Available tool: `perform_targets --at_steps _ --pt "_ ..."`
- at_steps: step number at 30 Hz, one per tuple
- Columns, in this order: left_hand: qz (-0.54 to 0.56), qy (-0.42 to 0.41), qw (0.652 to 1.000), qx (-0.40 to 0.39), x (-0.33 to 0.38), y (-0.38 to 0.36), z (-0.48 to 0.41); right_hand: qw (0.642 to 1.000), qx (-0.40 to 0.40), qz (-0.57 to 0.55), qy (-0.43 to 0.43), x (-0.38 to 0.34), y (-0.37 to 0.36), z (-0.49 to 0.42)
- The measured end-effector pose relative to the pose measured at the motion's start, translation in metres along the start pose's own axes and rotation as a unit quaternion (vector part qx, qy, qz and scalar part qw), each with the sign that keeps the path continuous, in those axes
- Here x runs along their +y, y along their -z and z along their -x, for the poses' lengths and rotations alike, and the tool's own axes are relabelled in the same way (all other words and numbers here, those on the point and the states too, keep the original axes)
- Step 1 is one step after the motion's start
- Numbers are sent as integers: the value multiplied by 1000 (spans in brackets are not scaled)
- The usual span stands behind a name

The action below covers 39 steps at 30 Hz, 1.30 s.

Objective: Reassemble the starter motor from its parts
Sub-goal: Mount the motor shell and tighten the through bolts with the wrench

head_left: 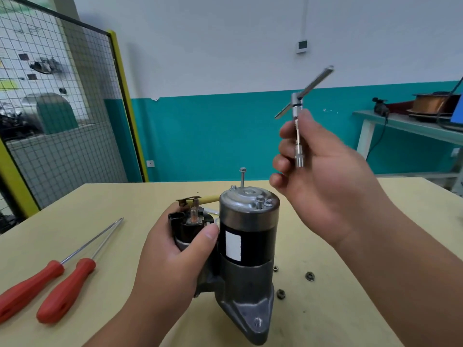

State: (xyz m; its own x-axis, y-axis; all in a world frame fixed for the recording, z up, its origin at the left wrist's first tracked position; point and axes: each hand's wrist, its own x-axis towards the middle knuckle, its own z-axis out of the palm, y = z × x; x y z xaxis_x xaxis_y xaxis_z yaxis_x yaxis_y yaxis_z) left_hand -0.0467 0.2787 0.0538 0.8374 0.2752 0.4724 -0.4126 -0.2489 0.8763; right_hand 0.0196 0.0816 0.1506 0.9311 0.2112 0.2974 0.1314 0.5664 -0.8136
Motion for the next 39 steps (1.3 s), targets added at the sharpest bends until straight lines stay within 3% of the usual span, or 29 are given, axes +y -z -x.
perform_targets --at_steps 5,17,31,39 --pt "-7 -6 1000 -5 1 0 1 991 -60 98 64 3 -4 7" --pt "1 1 1000 -14 1 1 0 948 -101 274 126 5 -13 20" --pt "1 8 1000 -12 2 1 0 928 -189 305 100 -2 1 14" --pt "-14 14 1000 -6 -1 1 -1 913 -185 347 112 0 6 10"
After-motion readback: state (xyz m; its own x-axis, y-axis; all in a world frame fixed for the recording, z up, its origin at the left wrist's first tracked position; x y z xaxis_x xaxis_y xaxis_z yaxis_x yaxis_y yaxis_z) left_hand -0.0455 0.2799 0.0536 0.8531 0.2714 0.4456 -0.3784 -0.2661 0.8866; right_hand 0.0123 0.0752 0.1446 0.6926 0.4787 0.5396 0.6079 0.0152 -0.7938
